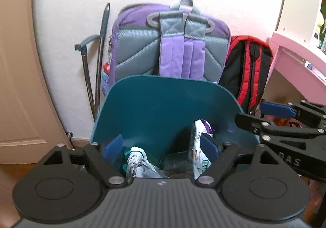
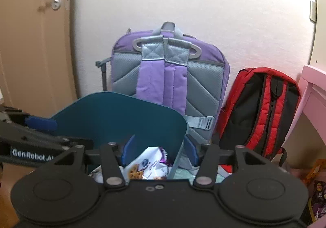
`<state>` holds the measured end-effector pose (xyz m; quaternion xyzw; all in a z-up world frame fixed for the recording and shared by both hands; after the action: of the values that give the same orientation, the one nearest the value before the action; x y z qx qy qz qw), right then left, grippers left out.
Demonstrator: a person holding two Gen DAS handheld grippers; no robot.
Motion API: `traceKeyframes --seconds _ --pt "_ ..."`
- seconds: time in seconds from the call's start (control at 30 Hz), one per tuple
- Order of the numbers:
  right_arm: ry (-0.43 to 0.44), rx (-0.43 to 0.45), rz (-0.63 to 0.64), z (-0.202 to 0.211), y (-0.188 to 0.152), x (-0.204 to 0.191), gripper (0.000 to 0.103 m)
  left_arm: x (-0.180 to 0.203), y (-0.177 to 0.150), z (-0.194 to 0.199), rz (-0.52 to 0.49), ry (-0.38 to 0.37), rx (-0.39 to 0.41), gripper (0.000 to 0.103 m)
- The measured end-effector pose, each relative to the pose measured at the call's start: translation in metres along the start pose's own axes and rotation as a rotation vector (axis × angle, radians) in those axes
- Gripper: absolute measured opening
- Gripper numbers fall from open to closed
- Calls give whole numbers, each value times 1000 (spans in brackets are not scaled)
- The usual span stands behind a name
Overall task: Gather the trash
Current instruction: 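Open both tools to drop the carton and wrapper into the wastebasket, then withdraw both tools and lower them toward the orange mesh bag and white cloth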
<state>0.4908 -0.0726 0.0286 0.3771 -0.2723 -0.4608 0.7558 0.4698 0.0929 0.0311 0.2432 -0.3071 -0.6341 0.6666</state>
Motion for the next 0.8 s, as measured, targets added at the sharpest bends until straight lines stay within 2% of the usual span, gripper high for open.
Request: traceKeyframes --seconds 0.27,0.33,0.43,0.57,0.63,0.8 --pt "55 34 -14 77 -7 -5 54 13 -18 64 6 -26 53 87" --pt "64 43 1 97 -12 -7 54 16 -26 78 2 -37 71 100" --pt "81 42 18 120 -24 -8 54 19 -41 100 -2 -49 100 103" --pt "102 9 29 140 -56 -10 54 21 -69 115 -17 -83 80 103" --pt "143 -30 28 143 -79 -12 54 21 -84 117 -24 -89 68 103" --pt "168 -137 37 134 -145 -20 54 18 -129 107 -27 -102 1 103"
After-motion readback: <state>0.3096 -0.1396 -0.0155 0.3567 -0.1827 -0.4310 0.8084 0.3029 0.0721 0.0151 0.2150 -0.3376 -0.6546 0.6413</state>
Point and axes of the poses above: each gripper's, at about its wrist camera, not at the fingertips, and z roughly against the way its jaws point, x to its right, y to its top, the point moved 6 cm from there along -z, roughly the way its jaws point, and after that the axes turned 7 degrees about -x, right-handed, at the moved point
